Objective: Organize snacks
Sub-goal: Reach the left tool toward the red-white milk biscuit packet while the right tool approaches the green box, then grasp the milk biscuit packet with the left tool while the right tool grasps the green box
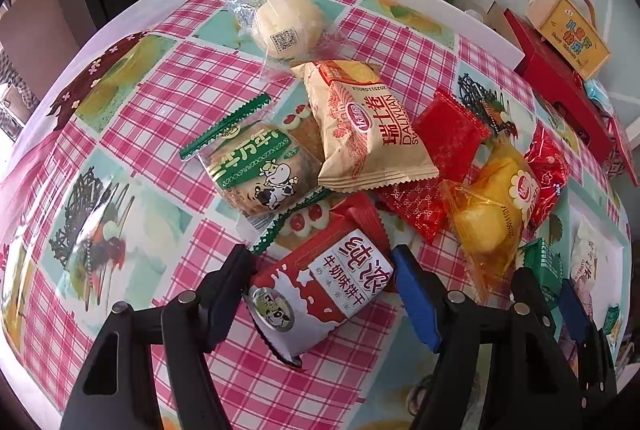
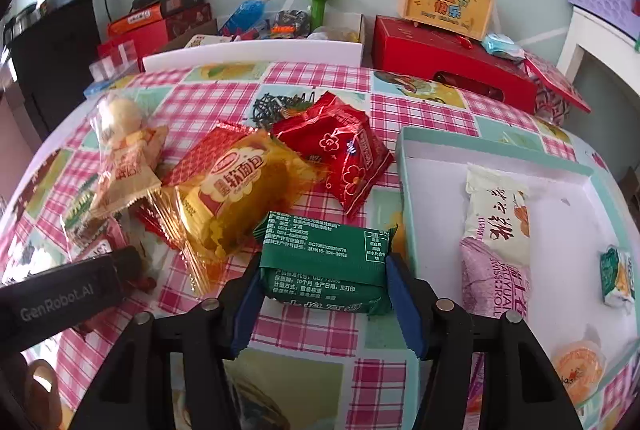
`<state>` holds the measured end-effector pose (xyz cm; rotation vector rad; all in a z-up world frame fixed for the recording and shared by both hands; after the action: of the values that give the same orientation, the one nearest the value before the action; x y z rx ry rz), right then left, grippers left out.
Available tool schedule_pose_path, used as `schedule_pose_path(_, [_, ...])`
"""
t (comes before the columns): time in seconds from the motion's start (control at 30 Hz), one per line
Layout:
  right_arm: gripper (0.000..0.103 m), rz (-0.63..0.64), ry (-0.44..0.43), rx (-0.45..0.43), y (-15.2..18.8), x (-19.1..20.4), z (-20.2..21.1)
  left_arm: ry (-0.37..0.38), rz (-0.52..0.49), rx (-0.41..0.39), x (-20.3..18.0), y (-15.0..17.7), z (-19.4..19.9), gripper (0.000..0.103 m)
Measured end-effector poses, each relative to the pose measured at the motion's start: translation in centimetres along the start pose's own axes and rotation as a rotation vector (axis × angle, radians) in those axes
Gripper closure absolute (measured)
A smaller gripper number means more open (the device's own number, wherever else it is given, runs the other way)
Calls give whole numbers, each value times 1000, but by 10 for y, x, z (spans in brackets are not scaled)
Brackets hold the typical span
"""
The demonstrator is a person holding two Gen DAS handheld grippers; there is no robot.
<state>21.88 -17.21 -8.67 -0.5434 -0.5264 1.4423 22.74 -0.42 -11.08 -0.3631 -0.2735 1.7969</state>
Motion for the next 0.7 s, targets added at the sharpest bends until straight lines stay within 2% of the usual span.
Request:
schedule_pose_path(0.33, [41,-46,-41,-63,-10,-6,24,47,-7,-2,-8,5,9,33])
schedule_pose_path(0.7, [41,-48,-49,-120,-19,-9,47,95,-35,-83,-23,1,40,33])
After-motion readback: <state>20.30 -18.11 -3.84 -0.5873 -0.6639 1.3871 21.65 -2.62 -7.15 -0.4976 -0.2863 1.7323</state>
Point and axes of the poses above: each gripper's, at about its wrist camera, not at the fingertips, and z roughly against the way its jaws point, x to its left, y to its underside, the point moved 9 cm from there along -z, roughly the way its jaws point, and after that the axes turned 3 degrees about -y, right-handed, at the moved point
